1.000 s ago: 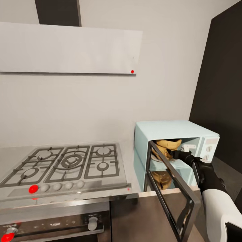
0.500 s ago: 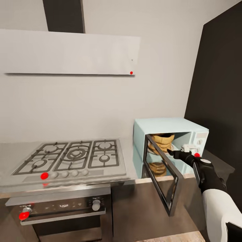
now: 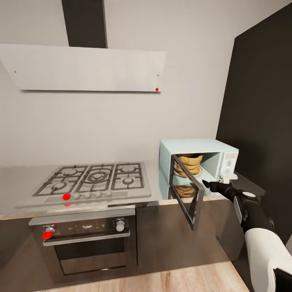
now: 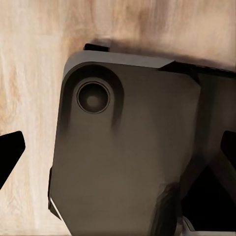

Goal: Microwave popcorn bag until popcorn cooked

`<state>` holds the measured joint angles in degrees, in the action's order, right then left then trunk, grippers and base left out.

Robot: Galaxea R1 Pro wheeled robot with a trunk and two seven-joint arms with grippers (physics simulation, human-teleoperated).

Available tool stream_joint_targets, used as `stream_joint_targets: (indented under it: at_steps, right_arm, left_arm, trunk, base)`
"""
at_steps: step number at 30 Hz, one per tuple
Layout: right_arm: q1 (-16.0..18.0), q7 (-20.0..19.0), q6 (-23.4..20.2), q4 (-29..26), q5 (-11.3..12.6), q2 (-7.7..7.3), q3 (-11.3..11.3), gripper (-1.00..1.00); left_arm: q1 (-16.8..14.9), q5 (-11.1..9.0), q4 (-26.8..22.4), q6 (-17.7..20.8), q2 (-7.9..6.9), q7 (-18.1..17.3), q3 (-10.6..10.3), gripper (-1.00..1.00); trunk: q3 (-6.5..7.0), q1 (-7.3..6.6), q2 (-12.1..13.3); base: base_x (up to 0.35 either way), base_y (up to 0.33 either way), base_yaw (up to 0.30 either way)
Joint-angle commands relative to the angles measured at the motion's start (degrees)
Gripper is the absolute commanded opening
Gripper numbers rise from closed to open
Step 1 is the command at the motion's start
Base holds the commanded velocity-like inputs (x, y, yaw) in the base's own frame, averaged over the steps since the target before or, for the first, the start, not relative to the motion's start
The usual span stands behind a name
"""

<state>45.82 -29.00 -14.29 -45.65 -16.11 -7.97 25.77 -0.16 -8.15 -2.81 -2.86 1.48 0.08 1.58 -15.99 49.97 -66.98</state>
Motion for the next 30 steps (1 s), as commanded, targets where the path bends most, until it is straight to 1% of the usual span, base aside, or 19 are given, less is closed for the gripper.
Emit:
stream_joint_targets:
  at_steps: [1,6,8,9,11,12,13,15,16,17,18,20,21,22,24,25,26,28,30]
  right_arm:
    - [0.1,-0.5,-0.2,-0.1,-0.5,0.02,0.2,1.0]
    - [0.1,-0.3,-0.2,0.2,-0.5,-0.09,0.2,1.0]
    - [0.1,-0.1,-0.2,0.9,-2.0,-0.07,0.3,1.0]
    - [0.1,0.0,-0.2,2.6,-2.6,-0.12,0.3,1.0]
    - [0.1,0.3,-0.2,7.2,-3.1,-0.43,0.3,1.0]
    - [0.1,1.0,-0.2,10.4,-3.4,-0.98,0.3,1.0]
    - [0.1,1.9,-0.2,14.0,-4.5,-1.51,0.3,1.0]
    - [0.1,4.1,0.3,22.3,-9.5,-2.36,0.2,1.0]
    - [0.1,6.0,1.3,27.4,-13.1,-2.62,0.2,1.0]
    - [0.1,7.2,1.7,30.2,-14.4,-2.82,0.2,1.0]
    - [0.1,10.0,2.3,36.7,-15.9,-3.61,0.2,1.0]
    - [-0.1,13.6,3.9,43.7,-16.6,-4.75,0.1,1.0]
    - [-1.3,15.4,5.0,45.6,-16.8,-5.06,0.0,1.0]
    - [-4.2,16.6,5.6,46.5,-16.9,-5.26,-0.1,1.0]
    - [-11.6,17.5,7.1,47.1,-18.0,-5.4,-0.3,1.0]
    - [-14.6,17.8,8.3,47.2,-18.6,-5.43,-0.3,1.0]
    - [-16.1,17.9,8.9,47.2,-18.9,-5.44,-0.3,1.0]
    - [-21.0,18.1,9.6,47.4,-19.3,-5.36,-0.3,1.0]
    - [-24.3,18.0,10.1,47.5,-19.2,-5.3,-0.3,1.0]
  left_arm:
    - [0.0,-0.4,0.0,-0.1,0.01,0.0,0.1,1.0]
    - [0.0,-0.4,0.0,-0.1,0.01,0.0,0.1,1.0]
    - [0.0,-0.4,0.0,-0.1,0.01,0.0,0.1,1.0]
    - [0.0,-0.4,0.0,-0.1,0.01,0.0,0.1,1.0]
    - [0.0,-0.4,0.0,-0.1,0.01,0.0,0.1,1.0]
    - [0.0,-0.4,0.0,-0.1,0.01,0.0,0.1,1.0]
    - [0.0,-0.4,0.0,-0.1,0.01,0.0,0.1,1.0]
    - [0.0,-0.4,-0.1,-0.1,0.01,0.0,0.1,1.0]
    - [0.0,-0.4,-0.1,-0.1,0.01,0.0,0.1,1.0]
    - [0.0,-0.4,-0.1,-0.1,0.01,0.0,0.1,1.0]
    - [0.0,-0.4,-0.1,-0.1,0.01,0.0,0.1,1.0]
    - [0.0,-0.5,-0.1,-0.1,0.0,0.0,0.2,1.0]
    - [0.0,-0.5,-0.1,-0.1,0.01,0.0,0.2,1.0]
    - [0.0,-0.5,-0.1,-0.1,0.01,0.1,0.2,1.0]
    - [0.0,-0.5,-0.1,-0.1,0.01,0.1,0.2,1.0]
    - [0.0,-0.6,-0.1,-0.1,0.0,0.1,0.2,1.0]
    - [0.0,-0.6,-0.1,-0.1,-0.02,0.2,0.2,1.0]
    - [0.0,-0.6,-0.1,-0.1,-0.06,0.3,0.2,1.0]
    - [0.0,-0.6,-0.1,-0.1,-0.07,0.3,0.2,1.0]
  trunk:
    - [-0.07,-0.03,-0.1]
    - [-0.07,-0.03,-0.1]
    - [-0.07,-0.03,-0.1]
    - [-0.07,-0.03,-0.1]
    - [-0.07,-0.03,-0.1]
    - [-0.07,-0.03,-0.1]
    - [-0.07,-0.03,-0.1]
    - [-0.07,-0.03,-0.1]
    - [-0.07,-0.03,-0.1]
    - [-0.07,-0.03,-0.1]
    - [-0.07,-0.03,-0.1]
    - [-0.07,-0.03,-0.1]
    - [-0.07,-0.03,-0.1]
    - [-0.07,-0.03,-0.1]
    - [-0.07,-0.03,-0.1]
    - [-0.07,-0.03,-0.1]
    - [-0.07,-0.03,-0.1]
    - [-0.07,-0.03,-0.1]
    - [-0.07,-0.03,-0.1]
  base:
    - [-0.297,0.0,0.0]
    - [-0.281,0.0,0.0]
    - [-0.214,0.0,0.0]
    - [-0.117,0.0,0.0]
    - [-0.049,0.0,0.0]
    - [-0.02,0.0,0.0]
    - [-0.01,0.0,0.0]
    - [-0.004,0.0,0.0]
    - [-0.001,0.0,0.0]
    - [0.0,0.0,0.0]
    - [0.0,0.0,0.0]
    - [0.0,0.0,0.0]
    - [0.0,0.0,0.0]
    - [0.0,0.0,0.0]
    - [0.0,0.0,0.0]
    - [0.0,0.0,0.0]
    - [0.0,0.0,0.0]
    - [0.0,0.0,0.0]
    - [0.0,0.0,0.0]
